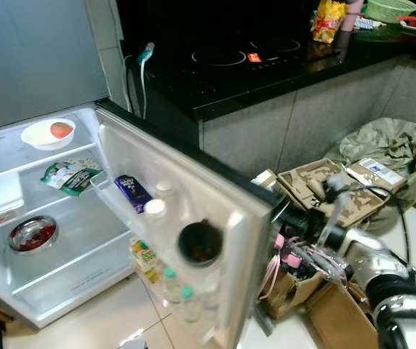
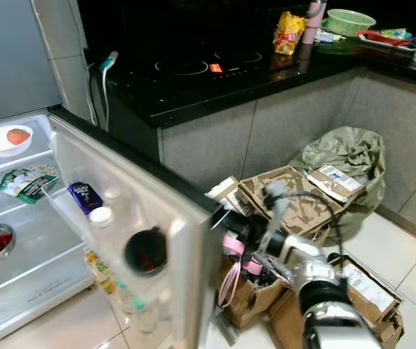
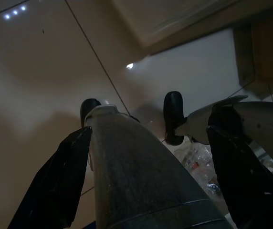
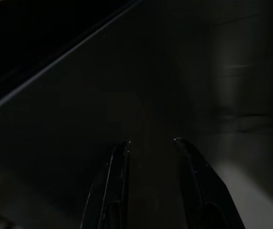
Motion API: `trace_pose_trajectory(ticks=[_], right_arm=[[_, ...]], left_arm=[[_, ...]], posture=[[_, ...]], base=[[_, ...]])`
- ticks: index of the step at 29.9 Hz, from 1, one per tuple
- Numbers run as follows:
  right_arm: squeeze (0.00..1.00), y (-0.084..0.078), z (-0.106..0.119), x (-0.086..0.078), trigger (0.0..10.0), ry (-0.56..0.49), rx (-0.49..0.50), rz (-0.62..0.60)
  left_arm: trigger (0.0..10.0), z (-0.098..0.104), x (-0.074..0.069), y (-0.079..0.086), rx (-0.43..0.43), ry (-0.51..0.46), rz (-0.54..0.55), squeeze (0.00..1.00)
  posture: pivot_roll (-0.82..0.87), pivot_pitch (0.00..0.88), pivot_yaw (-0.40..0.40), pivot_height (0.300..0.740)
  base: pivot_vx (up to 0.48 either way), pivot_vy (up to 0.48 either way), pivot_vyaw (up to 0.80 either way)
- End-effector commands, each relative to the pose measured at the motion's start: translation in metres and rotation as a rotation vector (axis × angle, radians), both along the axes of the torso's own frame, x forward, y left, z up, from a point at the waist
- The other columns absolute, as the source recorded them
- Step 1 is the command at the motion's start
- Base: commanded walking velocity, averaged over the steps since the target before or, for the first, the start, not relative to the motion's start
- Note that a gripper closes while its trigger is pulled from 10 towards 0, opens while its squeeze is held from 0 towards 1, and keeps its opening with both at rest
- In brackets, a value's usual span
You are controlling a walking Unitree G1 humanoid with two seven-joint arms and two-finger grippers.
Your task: Restocking fridge
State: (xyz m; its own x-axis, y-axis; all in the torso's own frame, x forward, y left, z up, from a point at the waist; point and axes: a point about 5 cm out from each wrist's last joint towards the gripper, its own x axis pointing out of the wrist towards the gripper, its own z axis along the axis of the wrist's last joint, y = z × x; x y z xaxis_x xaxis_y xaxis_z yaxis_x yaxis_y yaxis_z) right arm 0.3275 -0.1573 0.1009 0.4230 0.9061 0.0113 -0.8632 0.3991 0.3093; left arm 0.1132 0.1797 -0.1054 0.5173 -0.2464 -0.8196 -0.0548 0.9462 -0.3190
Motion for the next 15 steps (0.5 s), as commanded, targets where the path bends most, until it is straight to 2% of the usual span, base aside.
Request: trace_pose_trajectory(ticks=[1,2,3,5,7,8,10,12,13,15], right_arm=[[0.0,-0.005,-0.002,-0.002,10.0,-0.006,-0.017,-0.007],[0.0,-0.009,-0.007,0.0,10.0,-0.002,-0.057,-0.07],[0.0,-0.009,-0.007,0.0,10.0,-0.002,-0.057,-0.07],[0.0,-0.02,-0.02,0.003,10.0,0.057,-0.123,-0.249],[0.0,-0.033,-0.033,0.0,10.0,0.126,-0.155,-0.372],[0.0,-0.033,-0.033,0.0,10.0,0.126,-0.155,-0.372],[0.0,-0.043,-0.05,-0.011,10.0,0.189,-0.199,-0.448],[0.0,-0.048,-0.069,-0.025,10.0,0.256,-0.289,-0.483],[0.0,-0.048,-0.069,-0.025,10.0,0.256,-0.289,-0.483],[0.0,-0.052,-0.084,-0.037,10.0,0.316,-0.333,-0.505]], left_arm=[[10.0,-0.004,-0.014,-0.002,-0.004,0.051,-0.011,0.0],[10.0,-0.004,-0.014,-0.002,-0.004,0.051,-0.012,0.0],[10.0,-0.004,-0.014,-0.002,-0.004,0.051,-0.012,0.0],[10.0,-0.004,-0.014,-0.002,-0.004,0.052,-0.016,0.0],[10.0,-0.004,-0.014,-0.002,-0.003,0.054,-0.022,0.0],[10.0,-0.004,-0.014,-0.002,-0.003,0.054,-0.022,0.0],[10.0,-0.004,-0.015,-0.002,-0.002,0.055,-0.024,0.0],[10.0,-0.004,-0.015,-0.002,-0.002,0.055,-0.025,0.0],[10.0,-0.004,-0.015,-0.002,-0.002,0.055,-0.025,0.0],[10.0,-0.005,-0.015,-0.002,-0.002,0.056,-0.025,0.0]], posture=[[-0.07,0.0,-0.029,0.74],[-0.07,0.0,-0.029,0.74],[-0.07,0.0,-0.029,0.74],[-0.08,0.0,-0.027,0.74],[-0.08,0.0,-0.027,0.74],[-0.08,0.0,-0.027,0.74],[-0.08,0.0,-0.027,0.74],[-0.08,0.0,-0.027,0.74],[-0.08,0.0,-0.027,0.74],[-0.08,0.0,-0.027,0.74]], base=[[0.0,0.0,0.0],[0.0,0.0,0.0],[0.0,0.0,0.0],[0.0,0.0,0.0],[0.0,0.0,0.0],[0.0,0.0,0.0],[0.0,0.0,0.28],[0.0,0.0,0.79],[0.0,0.0,0.79],[0.0,0.0,0.79]])
